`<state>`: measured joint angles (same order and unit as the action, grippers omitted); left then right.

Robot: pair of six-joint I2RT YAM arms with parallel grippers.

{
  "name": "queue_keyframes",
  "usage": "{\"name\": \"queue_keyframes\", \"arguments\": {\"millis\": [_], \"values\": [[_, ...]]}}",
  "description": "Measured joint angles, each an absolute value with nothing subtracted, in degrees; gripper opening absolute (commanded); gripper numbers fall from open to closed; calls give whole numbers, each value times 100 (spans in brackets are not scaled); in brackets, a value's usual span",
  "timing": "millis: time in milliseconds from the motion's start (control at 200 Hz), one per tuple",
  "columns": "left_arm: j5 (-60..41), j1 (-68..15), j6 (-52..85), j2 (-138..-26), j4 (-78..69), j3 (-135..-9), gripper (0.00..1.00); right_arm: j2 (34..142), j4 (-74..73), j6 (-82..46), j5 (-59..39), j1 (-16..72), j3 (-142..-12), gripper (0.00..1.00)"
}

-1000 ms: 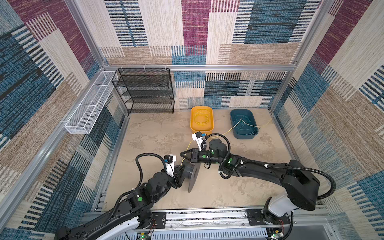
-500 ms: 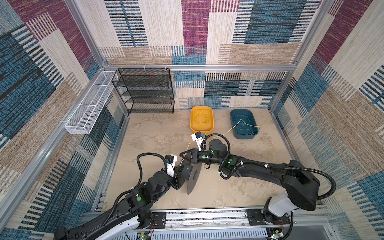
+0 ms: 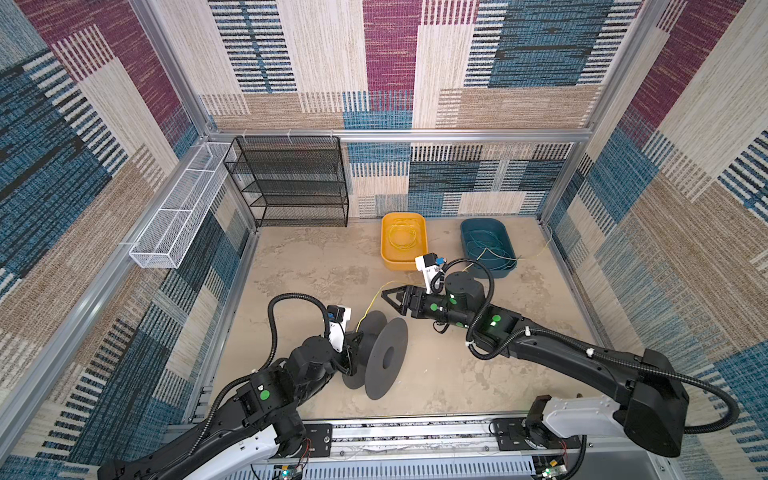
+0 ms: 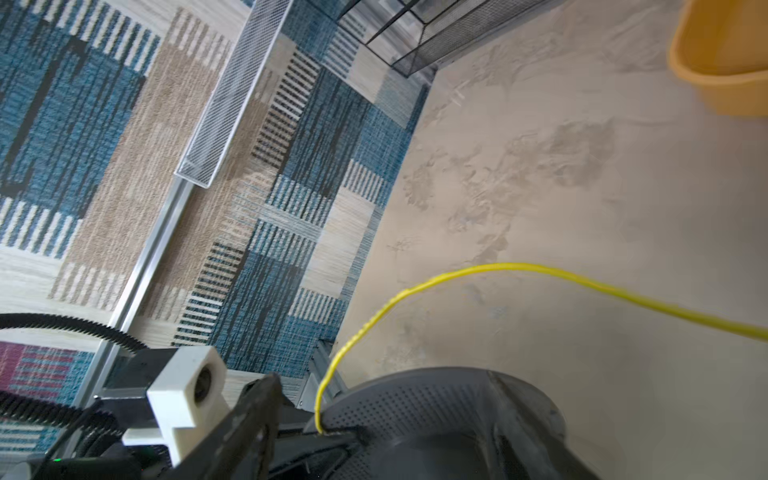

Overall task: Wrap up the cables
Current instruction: 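Move the open right gripper over to the teal tub while the left holds the spool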

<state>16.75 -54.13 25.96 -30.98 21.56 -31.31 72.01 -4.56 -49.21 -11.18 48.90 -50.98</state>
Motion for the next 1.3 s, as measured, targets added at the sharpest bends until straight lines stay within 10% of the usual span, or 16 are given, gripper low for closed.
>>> {"name": "queue_keyframes", "arguments": {"millis": [220,516,821,1302], "values": [[1984,-5413,2532,-3072,2779,-3675,0,6134,714,-4663,-593,4650,-5065,72],[2231,-5413,2381,-3151,3356,-4285,0,5787,2908,-3369,1828,4388,-6366,20],[2379,-5395,2239,-3454,3913,-5089,0,6455,3330,-2196,3334,3487,-6528,30],[2056,-4984,2241,-4278,4499,-6173,0,8110,1820,-8,1509,1540,-6377,66]]}}
